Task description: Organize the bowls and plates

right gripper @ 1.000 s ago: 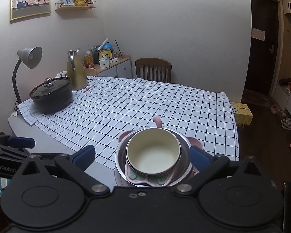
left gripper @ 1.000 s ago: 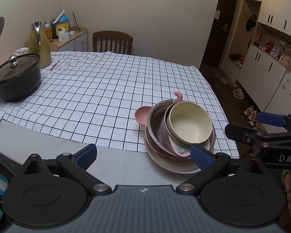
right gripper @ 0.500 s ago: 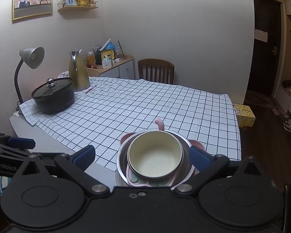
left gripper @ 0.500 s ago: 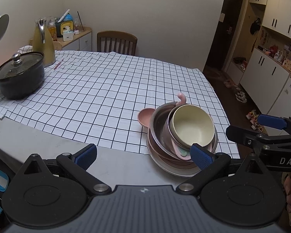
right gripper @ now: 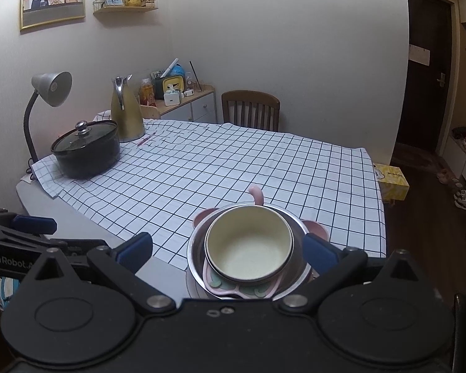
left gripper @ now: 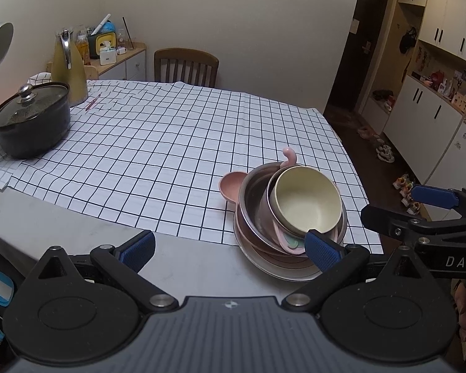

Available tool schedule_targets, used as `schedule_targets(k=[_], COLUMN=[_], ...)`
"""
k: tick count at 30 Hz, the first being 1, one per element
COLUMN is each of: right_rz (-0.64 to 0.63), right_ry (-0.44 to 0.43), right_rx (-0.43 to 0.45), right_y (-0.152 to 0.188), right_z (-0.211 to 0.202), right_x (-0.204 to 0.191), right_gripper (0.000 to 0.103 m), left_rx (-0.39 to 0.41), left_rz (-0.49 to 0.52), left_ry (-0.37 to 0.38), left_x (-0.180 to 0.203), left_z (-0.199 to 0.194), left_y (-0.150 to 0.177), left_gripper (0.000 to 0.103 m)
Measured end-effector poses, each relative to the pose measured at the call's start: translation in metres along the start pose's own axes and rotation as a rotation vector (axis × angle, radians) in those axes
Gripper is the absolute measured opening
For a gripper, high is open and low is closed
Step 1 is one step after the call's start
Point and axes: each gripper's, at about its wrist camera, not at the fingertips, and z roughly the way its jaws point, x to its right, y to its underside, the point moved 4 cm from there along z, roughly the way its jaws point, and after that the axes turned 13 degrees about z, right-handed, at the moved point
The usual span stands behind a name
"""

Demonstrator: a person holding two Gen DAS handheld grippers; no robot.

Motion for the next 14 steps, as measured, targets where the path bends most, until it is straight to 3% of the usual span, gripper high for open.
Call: schedule_targets(k=[14], right_rz=[0.001], right_ry=[0.013], right_rx=[-0.017], right_y=[0.0011], right_z=[0.0017], right_x=[-0.0056], right_gripper=[0.103], left_rx=[-0.011], left_rz=[0.006], left_ry=[0.017], left_x=[-0.0048], left_z=[0.0007], left_y=[0.0032], left_gripper=[0.103])
